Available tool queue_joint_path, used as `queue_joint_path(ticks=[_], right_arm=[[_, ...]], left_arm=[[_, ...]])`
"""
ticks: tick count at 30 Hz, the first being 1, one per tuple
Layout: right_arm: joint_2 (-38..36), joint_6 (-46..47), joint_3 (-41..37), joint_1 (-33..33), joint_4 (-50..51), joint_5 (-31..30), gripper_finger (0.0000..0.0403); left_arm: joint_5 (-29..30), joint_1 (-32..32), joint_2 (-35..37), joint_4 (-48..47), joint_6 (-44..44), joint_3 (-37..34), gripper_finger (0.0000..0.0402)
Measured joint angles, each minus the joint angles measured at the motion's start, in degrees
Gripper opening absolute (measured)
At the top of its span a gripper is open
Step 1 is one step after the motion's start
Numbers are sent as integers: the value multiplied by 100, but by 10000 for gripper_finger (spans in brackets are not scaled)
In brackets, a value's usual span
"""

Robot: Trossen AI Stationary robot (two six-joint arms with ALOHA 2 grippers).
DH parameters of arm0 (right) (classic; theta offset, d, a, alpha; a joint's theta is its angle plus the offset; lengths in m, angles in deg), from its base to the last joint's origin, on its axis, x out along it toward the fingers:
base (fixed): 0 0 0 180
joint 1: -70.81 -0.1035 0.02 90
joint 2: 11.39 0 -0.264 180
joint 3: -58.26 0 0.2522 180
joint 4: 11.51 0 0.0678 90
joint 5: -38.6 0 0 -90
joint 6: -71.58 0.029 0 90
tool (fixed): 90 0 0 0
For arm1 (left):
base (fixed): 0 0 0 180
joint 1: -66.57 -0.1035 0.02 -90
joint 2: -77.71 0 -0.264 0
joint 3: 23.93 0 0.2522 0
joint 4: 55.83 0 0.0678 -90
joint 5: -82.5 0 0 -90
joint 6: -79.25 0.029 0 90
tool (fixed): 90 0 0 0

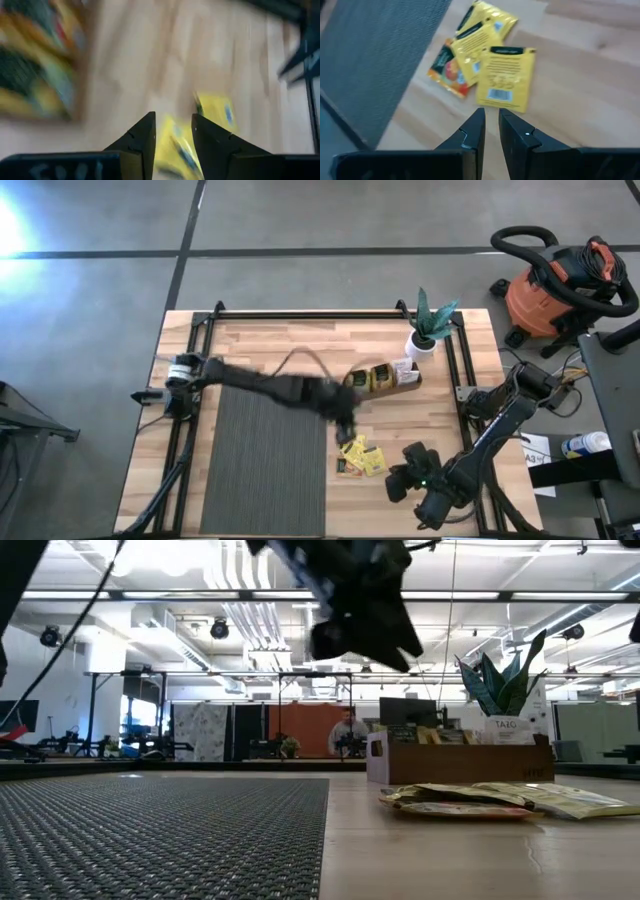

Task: Pick & Place Tea
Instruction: Put the orange tea bag into the left section of the wooden organizer

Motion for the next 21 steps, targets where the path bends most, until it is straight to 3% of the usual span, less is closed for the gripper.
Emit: queue_joint_path(ticks=[7, 12, 17, 21], right_arm=[[-3, -628, -657, 372, -2073, 295, 54], [130, -1615, -1036, 768, -3803, 576, 54], [285, -1725, -1088, 1080, -3846, 641, 54], [444, -1978, -1071, 1322, -3925, 1308, 54]], left_arm=[[680, 1207, 279, 566, -1884, -1271, 119], [939, 1592, 379, 1457, -3293, -2196, 119], [915, 1670, 415, 2964, -4231, -3090, 119], [833, 1668, 403, 3799, -4716, -3565, 119]])
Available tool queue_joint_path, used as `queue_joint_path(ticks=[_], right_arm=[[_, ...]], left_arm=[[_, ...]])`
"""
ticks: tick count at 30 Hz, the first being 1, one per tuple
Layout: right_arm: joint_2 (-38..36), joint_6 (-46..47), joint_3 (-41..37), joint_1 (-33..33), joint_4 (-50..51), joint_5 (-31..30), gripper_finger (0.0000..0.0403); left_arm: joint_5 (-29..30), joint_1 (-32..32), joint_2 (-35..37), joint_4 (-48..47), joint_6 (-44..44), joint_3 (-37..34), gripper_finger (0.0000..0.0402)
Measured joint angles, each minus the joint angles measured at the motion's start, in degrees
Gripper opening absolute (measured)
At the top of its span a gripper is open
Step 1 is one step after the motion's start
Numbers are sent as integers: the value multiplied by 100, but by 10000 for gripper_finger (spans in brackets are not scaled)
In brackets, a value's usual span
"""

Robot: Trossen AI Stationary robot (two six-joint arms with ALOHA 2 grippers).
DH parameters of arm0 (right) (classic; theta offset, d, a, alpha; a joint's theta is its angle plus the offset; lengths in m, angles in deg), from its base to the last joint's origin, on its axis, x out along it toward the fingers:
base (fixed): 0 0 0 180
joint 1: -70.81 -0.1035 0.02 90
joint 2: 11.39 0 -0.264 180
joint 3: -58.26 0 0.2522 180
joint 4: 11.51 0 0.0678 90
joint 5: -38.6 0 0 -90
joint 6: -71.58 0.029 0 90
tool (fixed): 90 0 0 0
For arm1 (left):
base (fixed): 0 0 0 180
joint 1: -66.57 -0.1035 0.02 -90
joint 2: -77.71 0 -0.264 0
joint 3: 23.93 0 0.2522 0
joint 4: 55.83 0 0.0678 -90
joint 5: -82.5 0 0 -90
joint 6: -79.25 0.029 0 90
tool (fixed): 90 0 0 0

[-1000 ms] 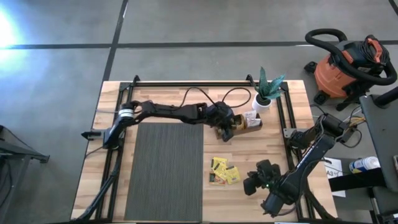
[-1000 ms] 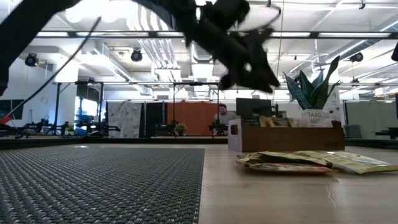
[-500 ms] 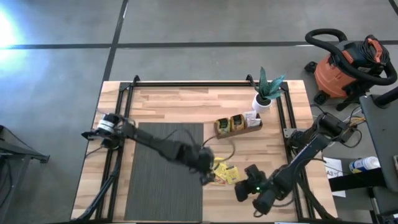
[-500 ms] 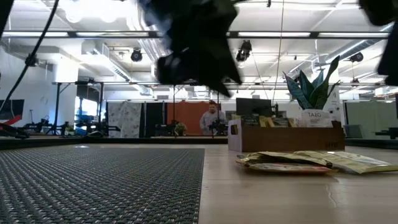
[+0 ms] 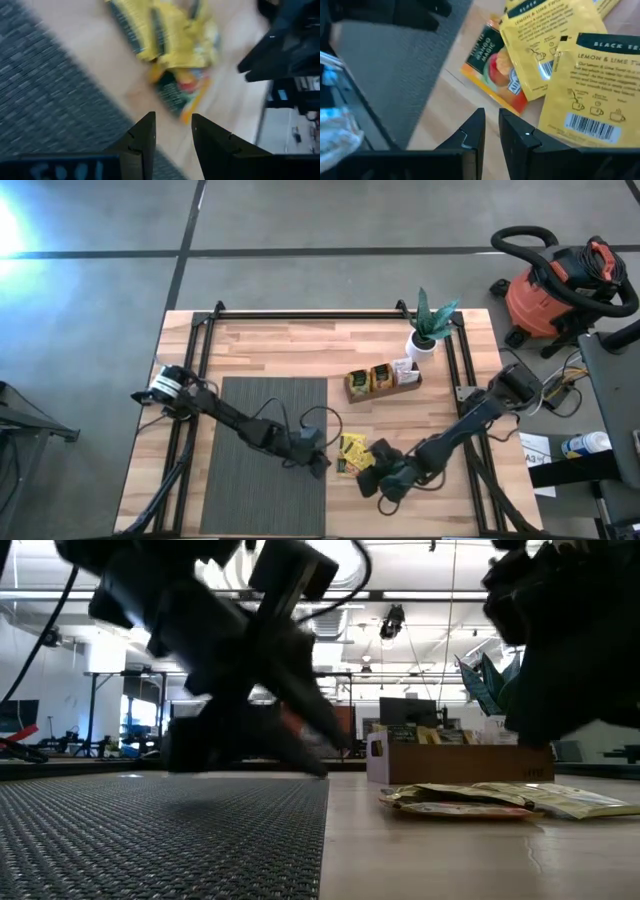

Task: Pick & Place Tea
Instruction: Put the orange tea bag into the left section of the wooden organizer

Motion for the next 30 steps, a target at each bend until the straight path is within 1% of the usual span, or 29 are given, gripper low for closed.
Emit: queue_joint_path(ticks=[4, 12, 19, 25, 30], right_arm=[[288, -227, 135, 118, -89, 339, 54], [785, -161, 263, 183, -140, 631, 54], [910, -144, 282, 252, -299, 732, 54], [922, -176, 314, 336, -324, 794, 54], [926, -191, 311, 336, -352, 787, 54]], left_arm=[[-18, 0, -36, 36, -136, -203, 119], [-17, 0, -54, 95, -58, -110, 119], [-7, -4, -260, 84, -12, -95, 119], [-32, -4, -498, 230, -152, 117, 119], [-8, -33, -539, 190, 79, 295, 119]])
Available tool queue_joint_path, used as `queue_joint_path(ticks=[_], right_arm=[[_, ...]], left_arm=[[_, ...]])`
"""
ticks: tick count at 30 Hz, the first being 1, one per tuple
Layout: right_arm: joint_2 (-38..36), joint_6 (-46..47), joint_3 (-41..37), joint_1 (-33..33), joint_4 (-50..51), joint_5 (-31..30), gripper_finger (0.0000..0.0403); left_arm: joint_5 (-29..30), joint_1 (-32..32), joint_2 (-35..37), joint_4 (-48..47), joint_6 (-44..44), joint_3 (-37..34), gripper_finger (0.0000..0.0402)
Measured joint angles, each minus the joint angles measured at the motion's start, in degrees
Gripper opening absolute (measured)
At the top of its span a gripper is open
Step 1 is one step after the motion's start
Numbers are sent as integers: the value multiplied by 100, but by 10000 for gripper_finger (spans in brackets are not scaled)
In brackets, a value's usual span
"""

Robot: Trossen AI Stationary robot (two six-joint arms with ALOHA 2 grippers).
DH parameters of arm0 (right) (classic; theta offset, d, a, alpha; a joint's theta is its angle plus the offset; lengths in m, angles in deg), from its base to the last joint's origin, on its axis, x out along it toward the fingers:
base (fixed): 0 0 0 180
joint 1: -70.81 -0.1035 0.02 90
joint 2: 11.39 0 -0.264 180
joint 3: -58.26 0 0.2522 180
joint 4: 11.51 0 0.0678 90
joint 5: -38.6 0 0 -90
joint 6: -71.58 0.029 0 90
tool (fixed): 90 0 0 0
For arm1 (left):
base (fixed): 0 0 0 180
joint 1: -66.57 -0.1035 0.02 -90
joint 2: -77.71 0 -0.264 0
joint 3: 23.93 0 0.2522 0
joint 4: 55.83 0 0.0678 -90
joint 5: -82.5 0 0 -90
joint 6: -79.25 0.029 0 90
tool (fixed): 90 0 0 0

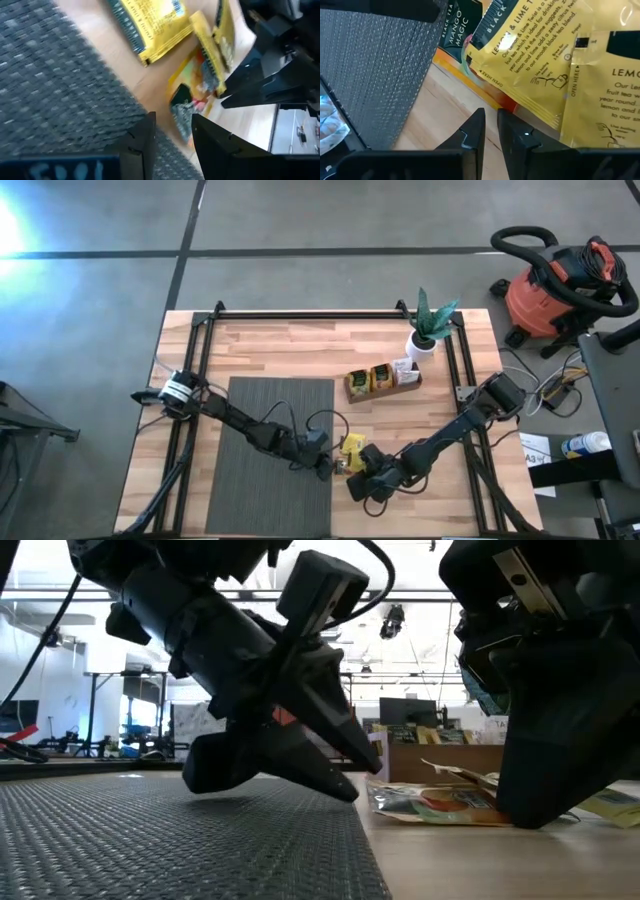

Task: Pick & Place Tea
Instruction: Put the orange tea bag into the left section of the wooden organizer

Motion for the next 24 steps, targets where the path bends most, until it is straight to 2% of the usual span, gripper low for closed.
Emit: queue_joint_path(ticks=[14, 24], right_arm=[[31, -192, -17, 187, -324, -108, 54], [31, -340, -19, 323, -510, -156, 54]], left_arm=[[68, -15, 0, 52, 195, -2, 119], [127, -22, 0, 438, 508, 9, 119]])
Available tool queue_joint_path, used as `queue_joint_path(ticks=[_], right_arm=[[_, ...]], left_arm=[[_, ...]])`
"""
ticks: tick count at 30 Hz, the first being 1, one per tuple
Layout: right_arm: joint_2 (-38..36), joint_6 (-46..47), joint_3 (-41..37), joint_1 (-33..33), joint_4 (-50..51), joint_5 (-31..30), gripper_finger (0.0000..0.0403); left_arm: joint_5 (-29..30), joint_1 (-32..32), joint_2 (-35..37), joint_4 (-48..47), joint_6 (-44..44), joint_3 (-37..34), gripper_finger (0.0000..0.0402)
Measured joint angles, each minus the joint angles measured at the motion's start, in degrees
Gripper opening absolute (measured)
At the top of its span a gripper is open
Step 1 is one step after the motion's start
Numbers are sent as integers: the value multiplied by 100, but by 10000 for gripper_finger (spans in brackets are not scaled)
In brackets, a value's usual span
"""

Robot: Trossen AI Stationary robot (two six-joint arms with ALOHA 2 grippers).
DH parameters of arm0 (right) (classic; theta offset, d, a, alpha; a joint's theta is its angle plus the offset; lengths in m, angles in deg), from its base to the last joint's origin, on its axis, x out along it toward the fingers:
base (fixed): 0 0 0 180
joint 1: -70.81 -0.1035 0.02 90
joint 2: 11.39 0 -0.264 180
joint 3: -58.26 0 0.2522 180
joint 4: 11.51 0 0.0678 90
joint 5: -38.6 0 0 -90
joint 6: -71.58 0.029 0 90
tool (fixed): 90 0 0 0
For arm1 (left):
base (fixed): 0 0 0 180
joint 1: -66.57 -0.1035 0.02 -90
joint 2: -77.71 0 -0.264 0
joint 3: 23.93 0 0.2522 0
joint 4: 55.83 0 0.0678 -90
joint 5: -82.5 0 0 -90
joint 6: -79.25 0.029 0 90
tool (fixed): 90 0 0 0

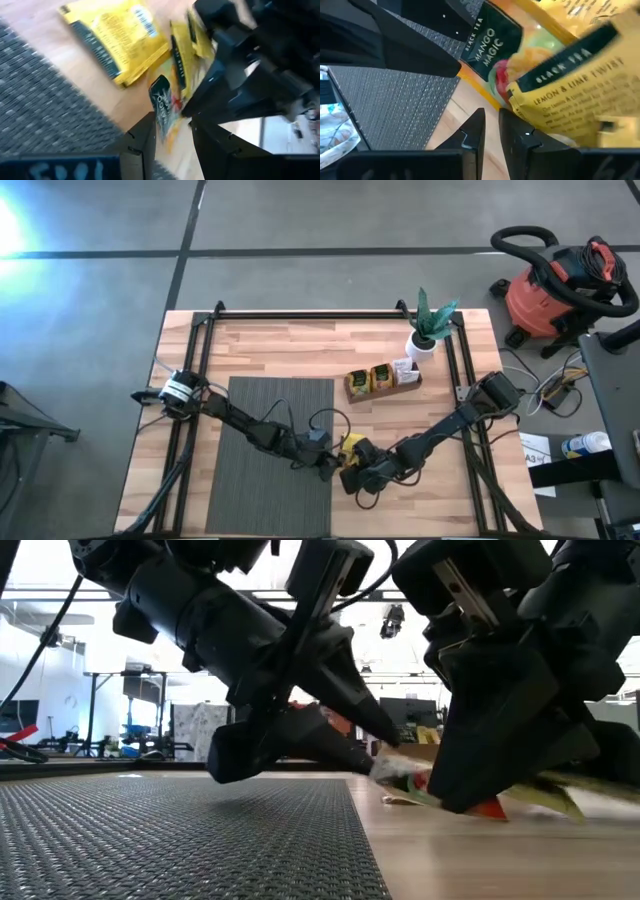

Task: Pick & Place Tea
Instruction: Put the orange tea bag into the left section of the wooden organizer

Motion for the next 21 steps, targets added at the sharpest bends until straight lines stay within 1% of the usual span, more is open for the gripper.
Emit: queue_joint_path(ticks=[3, 5, 8, 13, 14, 21], right_arm=[[0, -49, 0, -1, -35, 9, 54], [0, -56, 0, -1, -43, 8, 54], [-2, -77, 0, -2, -44, 7, 54], [-9, -116, 2, -7, -59, -8, 54], [-11, -127, 2, -7, -63, -11, 54], [-40, -288, 7, -7, -180, -30, 54]], left_arm=[[72, -2, 0, 121, 70, 2, 115], [180, -2, 0, 130, 222, 2, 104], [270, -5, 0, 150, 360, 2, 74], [297, -19, -53, 254, 414, 2, 12], [300, -24, -86, 307, 407, 4, 6], [291, -26, -125, 395, 497, 67, 1]])
